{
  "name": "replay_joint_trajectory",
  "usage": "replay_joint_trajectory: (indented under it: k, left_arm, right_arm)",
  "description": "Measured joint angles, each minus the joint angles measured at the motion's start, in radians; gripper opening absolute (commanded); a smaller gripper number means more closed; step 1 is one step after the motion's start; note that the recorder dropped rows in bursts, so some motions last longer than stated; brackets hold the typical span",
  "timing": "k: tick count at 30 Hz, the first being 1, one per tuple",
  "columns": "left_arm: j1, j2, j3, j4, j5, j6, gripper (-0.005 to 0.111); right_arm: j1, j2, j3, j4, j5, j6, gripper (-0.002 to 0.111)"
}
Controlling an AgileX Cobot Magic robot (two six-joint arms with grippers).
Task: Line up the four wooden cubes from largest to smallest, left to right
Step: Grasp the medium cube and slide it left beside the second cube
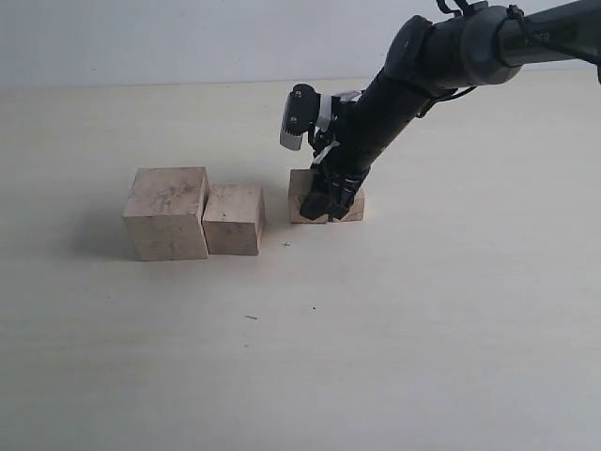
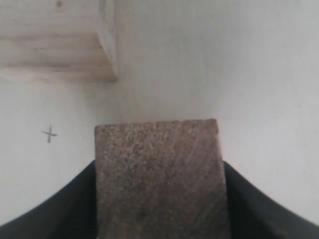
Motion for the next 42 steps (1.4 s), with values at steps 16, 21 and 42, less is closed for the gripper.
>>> replay_joint_trajectory:
  k: [16, 21, 42]
  left_arm:
    - [0.000, 0.000, 0.000, 0.000, 0.000, 0.000, 0.000]
    - [0.000, 0.000, 0.000, 0.000, 0.000, 0.000, 0.000]
    - [0.000, 0.000, 0.000, 0.000, 0.000, 0.000, 0.000]
  right_arm:
    - [0.000, -0.018, 0.000, 0.057, 0.125, 0.000, 0.000]
    - [0.006, -0.002, 0.000, 0.060, 0.128, -0.002, 0.000]
    - [0.036, 0.048, -0.008, 0.132, 0.094, -0.074, 0.000]
